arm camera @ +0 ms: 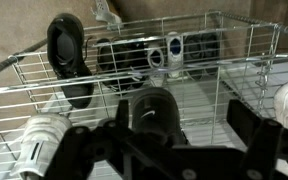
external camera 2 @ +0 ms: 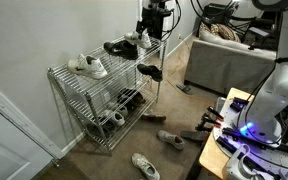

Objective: Move the right sneaker on the top shelf to the left.

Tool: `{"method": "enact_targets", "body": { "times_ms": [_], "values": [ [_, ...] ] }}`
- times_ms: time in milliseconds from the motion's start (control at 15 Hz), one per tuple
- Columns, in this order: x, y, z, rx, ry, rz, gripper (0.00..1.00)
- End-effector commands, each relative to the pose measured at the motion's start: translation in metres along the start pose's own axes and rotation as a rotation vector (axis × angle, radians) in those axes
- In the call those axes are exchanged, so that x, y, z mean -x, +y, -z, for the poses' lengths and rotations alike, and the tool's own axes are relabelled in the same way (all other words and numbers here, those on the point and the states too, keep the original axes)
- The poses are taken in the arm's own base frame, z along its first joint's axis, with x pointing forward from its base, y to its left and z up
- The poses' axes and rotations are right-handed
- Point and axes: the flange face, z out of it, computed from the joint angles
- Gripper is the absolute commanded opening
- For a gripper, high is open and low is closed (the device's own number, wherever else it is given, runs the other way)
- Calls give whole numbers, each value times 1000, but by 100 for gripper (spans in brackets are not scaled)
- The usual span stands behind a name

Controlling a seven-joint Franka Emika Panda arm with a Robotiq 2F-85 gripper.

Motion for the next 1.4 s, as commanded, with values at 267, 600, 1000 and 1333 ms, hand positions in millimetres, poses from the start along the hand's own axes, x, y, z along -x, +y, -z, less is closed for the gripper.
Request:
{"method": "enact_targets", "body": {
  "times_ms": [267,600,1000,1333],
  "values": [
    [-62,37,-22,29,193,-54,100],
    [-71,54,-23,43,214,-72,100],
    [-81,60,-25,48,233,-84,100],
    [-94,78,-40,102,222,-163,100]
  ]
}}
